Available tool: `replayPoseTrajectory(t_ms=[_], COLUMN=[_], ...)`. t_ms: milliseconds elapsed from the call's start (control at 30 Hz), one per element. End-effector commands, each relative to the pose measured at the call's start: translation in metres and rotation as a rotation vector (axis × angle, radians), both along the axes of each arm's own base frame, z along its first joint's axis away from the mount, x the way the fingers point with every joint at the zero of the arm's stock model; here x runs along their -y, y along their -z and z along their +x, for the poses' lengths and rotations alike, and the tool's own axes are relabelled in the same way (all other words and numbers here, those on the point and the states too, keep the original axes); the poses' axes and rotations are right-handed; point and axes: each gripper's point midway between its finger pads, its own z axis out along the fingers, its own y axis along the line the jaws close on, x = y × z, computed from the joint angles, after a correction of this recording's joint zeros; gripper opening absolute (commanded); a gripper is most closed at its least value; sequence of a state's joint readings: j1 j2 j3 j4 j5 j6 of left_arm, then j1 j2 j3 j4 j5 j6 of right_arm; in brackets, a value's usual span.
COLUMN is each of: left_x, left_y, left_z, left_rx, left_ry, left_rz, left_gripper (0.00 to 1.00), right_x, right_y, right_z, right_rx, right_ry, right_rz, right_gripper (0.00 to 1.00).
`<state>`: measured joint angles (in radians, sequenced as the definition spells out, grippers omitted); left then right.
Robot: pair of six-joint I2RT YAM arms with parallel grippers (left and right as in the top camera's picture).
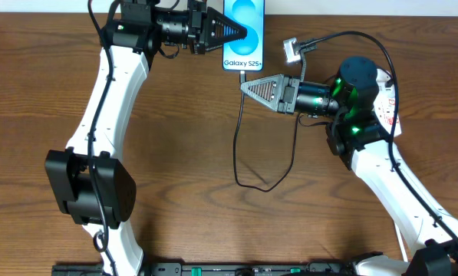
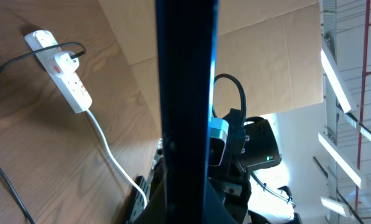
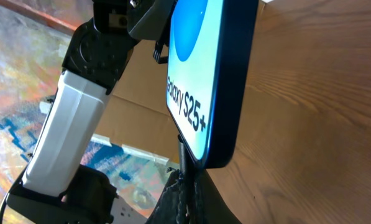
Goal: Plug charger to phone and switch on socket
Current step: 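Push the plug upward into the phone's bottom port with the right gripper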
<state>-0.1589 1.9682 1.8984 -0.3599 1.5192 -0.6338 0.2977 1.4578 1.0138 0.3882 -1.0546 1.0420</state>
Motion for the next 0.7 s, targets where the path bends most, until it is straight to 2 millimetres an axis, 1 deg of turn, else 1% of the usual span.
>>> replayPoseTrajectory(t_ms=[0,100,267,433,667], left_x=[-0.001,-0.001,-0.001,-0.001,-0.001], left_y=[-0.012,-0.012,-0.012,-0.012,-0.012], left_z=[-0.009,-0.009,-0.009,-0.009,-0.009], left_rx=[-0.012,-0.019,-0.022,-0.022,-0.017], left_ry=[0.044,0.044,0.043,0.043,0.044], left_rz=[-0.026,-0.025,-0.025,-0.025,-0.025], left_gripper=[0.07,0.07,0.07,0.07,0.07], right_x=[-0.002,-0.005,-0.003,-0.002,0.005], right_y=[-0.010,-0.009,-0.009,-0.010,-0.016], right_z=[0.011,0.013,0.019,0.020,0.023], right_rx=[0.039,0.043,0.043,0.045,0.076], right_ry=[0.081,0.101,0.140,0.149,0.151], right_rz=[0.004,0.002,0.001,0.001,0.014], right_gripper=[0.01,0.01,0.01,0.01,0.01])
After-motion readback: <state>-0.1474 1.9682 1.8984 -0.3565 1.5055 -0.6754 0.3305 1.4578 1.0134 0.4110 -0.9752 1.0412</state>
